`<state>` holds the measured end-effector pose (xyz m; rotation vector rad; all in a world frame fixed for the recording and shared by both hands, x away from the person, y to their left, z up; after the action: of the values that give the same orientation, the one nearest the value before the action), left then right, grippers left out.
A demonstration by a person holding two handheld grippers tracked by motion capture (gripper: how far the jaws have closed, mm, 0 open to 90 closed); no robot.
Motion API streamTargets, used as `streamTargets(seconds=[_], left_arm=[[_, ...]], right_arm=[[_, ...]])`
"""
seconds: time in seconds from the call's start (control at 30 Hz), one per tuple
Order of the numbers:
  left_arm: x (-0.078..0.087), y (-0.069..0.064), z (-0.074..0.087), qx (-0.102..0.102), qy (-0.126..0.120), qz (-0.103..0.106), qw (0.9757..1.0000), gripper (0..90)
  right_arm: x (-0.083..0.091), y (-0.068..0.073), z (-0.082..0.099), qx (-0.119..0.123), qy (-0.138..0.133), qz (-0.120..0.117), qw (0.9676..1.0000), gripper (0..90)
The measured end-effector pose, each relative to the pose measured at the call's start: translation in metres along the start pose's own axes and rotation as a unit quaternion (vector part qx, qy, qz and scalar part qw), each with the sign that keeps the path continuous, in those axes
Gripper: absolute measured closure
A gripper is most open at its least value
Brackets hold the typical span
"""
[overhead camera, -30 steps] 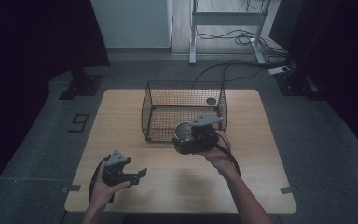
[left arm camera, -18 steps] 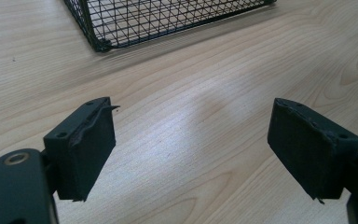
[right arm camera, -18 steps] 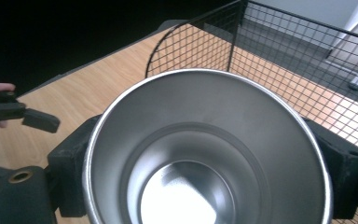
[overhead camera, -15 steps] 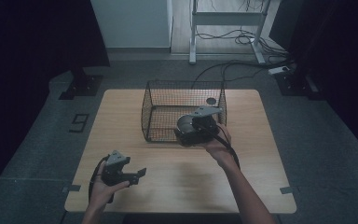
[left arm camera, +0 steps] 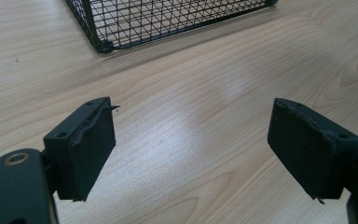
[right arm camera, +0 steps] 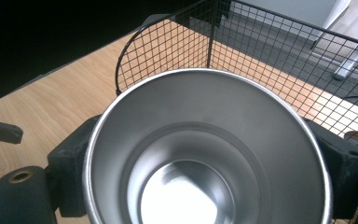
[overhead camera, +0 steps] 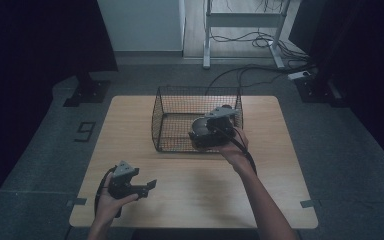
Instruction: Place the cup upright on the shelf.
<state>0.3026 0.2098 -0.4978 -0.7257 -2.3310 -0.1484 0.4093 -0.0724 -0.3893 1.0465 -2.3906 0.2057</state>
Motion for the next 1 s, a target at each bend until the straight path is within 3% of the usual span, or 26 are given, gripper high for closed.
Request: streamTargets(seconds=[1.0], left_arm=[[0.002,0.003,0.000,0.003,-0.004,0.000,1.0000,15.4]], right_arm=[[-0.014,-0.020,-0.017,-0.016,0.008,0.014,0.9997,13.3]])
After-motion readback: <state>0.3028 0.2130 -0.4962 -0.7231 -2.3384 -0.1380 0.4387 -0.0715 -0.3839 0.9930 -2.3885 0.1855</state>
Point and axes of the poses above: each handheld gripper's, and its own axes: x roughly backward along the jaws, z roughly out of its underside, y roughly to its left, the point moved 3 cm from there along -x, roughly forward along the jaws, and after that the axes turned 5 degrees about -z, right-handed, at the moved point
